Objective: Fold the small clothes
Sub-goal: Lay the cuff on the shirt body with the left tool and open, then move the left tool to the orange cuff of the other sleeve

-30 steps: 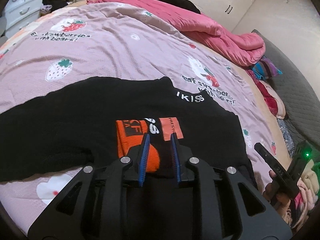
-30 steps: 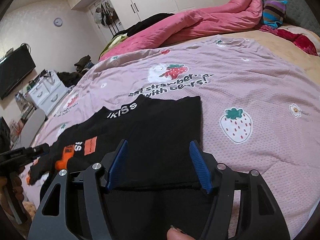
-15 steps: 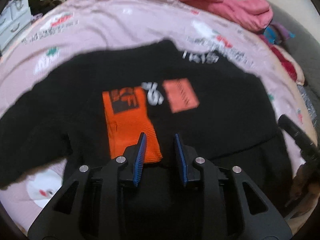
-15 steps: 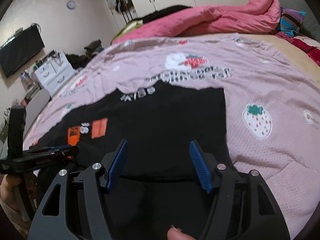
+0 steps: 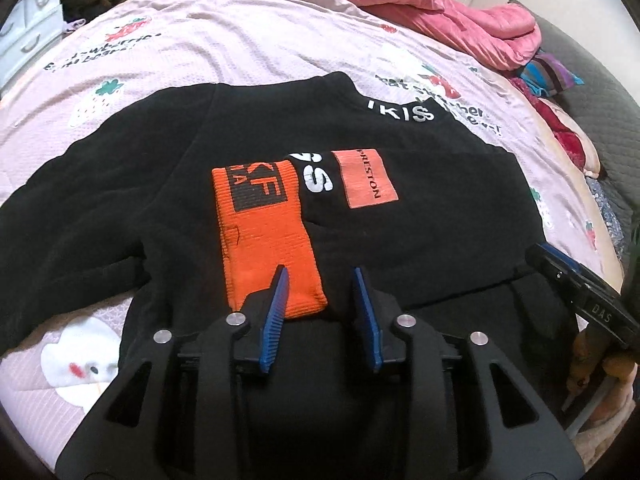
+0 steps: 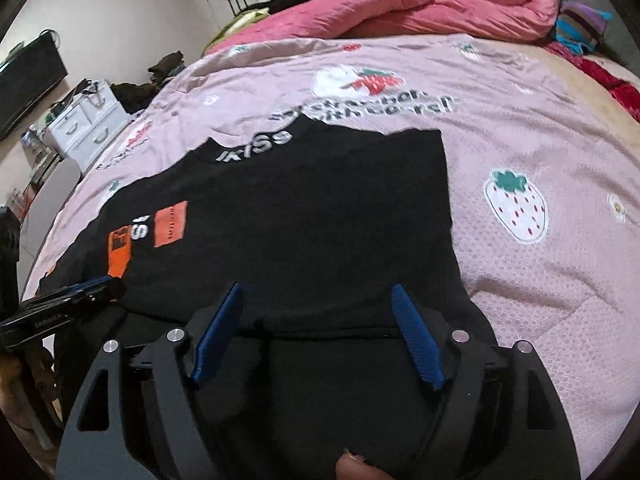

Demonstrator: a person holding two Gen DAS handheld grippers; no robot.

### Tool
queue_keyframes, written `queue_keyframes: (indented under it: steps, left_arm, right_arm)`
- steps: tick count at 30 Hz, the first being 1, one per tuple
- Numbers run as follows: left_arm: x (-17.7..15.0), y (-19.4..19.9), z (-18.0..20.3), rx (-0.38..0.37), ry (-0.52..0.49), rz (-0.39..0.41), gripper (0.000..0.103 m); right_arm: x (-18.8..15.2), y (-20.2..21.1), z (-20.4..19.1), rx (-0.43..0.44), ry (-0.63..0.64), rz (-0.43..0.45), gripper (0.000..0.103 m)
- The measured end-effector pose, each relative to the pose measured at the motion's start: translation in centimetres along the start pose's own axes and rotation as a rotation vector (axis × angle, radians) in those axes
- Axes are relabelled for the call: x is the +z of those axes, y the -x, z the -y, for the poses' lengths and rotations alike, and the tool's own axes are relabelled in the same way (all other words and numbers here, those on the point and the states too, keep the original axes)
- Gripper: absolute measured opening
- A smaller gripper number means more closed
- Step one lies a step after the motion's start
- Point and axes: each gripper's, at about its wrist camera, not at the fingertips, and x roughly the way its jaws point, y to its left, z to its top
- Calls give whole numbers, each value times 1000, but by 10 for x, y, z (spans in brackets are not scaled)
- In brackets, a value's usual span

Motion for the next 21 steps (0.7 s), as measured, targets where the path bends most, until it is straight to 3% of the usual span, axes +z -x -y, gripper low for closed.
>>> queue_keyframes:
  steps: [4, 10, 21]
  left_arm:
    - [-2, 11, 2, 3, 3, 30, 34]
    - [-6, 28, -3, 1, 13, 59, 40]
    - [-12, 58, -26, 24, 50, 118, 65]
  right_arm:
    - [1, 16, -14, 14, 32, 62, 88]
    - [3, 30, -36, 10, 85, 119, 96]
    - [-1, 47, -68, -31, 139, 168, 98]
